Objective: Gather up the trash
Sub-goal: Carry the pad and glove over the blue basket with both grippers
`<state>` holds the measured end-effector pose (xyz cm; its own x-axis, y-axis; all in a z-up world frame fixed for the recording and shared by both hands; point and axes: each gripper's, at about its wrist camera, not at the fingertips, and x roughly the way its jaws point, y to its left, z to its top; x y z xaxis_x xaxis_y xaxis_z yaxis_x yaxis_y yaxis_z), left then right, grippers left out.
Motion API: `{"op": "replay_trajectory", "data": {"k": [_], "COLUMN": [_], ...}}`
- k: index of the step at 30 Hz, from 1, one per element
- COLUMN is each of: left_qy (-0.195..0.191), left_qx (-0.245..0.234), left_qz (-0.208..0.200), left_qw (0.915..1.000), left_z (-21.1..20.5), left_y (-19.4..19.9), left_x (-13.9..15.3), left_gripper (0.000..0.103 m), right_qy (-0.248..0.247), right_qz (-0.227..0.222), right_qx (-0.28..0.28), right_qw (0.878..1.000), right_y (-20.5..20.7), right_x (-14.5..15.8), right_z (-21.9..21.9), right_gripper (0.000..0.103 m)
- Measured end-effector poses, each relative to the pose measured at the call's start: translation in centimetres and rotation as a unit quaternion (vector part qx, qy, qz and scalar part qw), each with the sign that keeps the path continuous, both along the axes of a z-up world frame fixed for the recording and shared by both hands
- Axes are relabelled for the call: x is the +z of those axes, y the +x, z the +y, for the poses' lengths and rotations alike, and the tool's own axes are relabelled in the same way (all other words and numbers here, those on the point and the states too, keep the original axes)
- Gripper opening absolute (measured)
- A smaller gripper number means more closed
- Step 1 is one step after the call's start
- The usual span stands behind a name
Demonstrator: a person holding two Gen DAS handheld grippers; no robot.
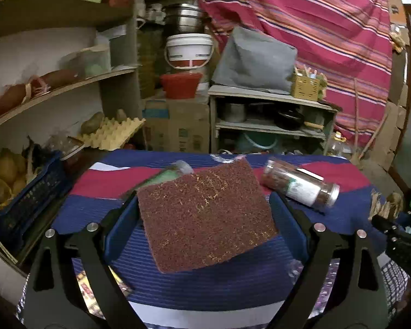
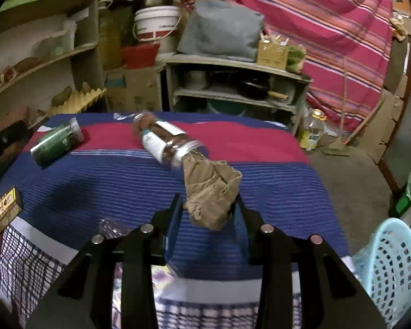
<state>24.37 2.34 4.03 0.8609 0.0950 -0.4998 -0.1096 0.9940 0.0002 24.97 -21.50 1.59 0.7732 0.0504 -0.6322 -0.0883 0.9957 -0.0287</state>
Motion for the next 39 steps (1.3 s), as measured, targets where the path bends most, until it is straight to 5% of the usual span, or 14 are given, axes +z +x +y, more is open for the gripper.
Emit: {"op": "replay_trajectory", "data": {"k": [23,29,39], "left_qy": [0.017,-0.033,-0.021], "left_qx": [-0.128,-0.207,-0.312], "left_qz": [0.0,0.01,0.029], "left_qw": [0.9916,0.9778,0.9493], "left_z": [-16.7,-24.6,-37.5], "left_y": [-2.4,-3.6,-5.7], "left_x": [-0.4,-0.5,-3.0], "left_gripper": [0.09,0.09,0.09], "right_qy": [0.015,0.017,0.025], "right_qz": [-0.061,-0.055,-0.03], "right_qx": [-0.1,-0.168,-0.237], "right_qw": [0.993,0.984,0.971], "right_y": [-8.3,-11.3,-14.9], "right_x": [2.2,1.6,-0.6], "right_z": [-15.5,-23.1,-31.5], "right_gripper": [0.037,0.037,0.037]}}
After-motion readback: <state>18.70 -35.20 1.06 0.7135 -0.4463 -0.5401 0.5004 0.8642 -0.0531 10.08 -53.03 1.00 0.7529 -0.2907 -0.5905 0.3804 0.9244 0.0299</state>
